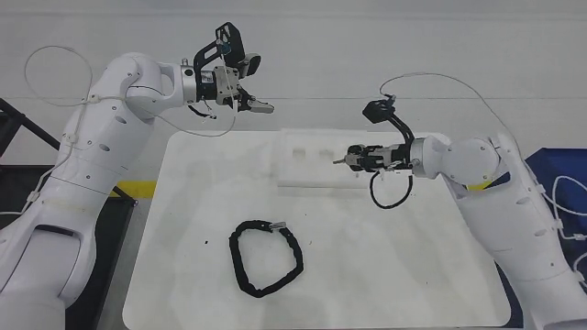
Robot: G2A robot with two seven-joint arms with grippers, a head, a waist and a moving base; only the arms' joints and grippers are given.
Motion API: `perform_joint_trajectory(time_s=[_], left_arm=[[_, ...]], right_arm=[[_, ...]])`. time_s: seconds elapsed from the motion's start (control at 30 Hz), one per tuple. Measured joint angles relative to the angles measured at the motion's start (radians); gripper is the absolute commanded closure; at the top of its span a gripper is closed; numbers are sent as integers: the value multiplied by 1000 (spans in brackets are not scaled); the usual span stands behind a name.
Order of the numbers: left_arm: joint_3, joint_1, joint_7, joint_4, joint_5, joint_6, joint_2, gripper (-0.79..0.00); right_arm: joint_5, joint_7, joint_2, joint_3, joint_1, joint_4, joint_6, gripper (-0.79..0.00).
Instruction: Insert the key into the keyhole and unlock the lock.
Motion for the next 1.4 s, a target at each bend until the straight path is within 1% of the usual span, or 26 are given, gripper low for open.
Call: perform_joint_trajectory(time_s=[0.27, 0.47, 0.67, 0.97, 1.03, 1.1, 1.2, 1.27, 1.33, 1.4], left_arm=[[0, 0, 0, 0, 0, 0, 0, -785], [0, 0, 0, 0, 0, 0, 0, -785], [0, 0, 0, 0, 0, 0, 0, -785], [0, 2, 1, -2, 1, 1, 0, -785], [0, 18, 7, -23, 18, 18, 1, -785], [-1, 47, 12, -58, 74, 44, 5, -785], [5, 93, 2, -95, 166, 107, 9, -785], [10, 124, 14, -106, 202, 110, 11, -785], [16, 146, 33, -109, 238, 93, 11, -785], [28, 170, 67, -93, 291, 79, 10, -785]], right_arm=[[23, -19, 37, 177, -136, -164, -13, 0], [19, -112, 48, 249, -211, -226, 3, 0], [-1, -179, 53, 287, -246, -248, 18, 0], [0, -178, 53, 286, -245, -248, 18, 0], [0, -178, 53, 286, -245, -248, 18, 0], [0, -178, 53, 286, -245, -248, 18, 0], [0, -178, 53, 286, -245, -248, 18, 0], [0, -178, 53, 286, -245, -248, 18, 0], [0, -178, 53, 286, -245, -248, 18, 0], [0, -178, 53, 286, -245, -248, 18, 0]])
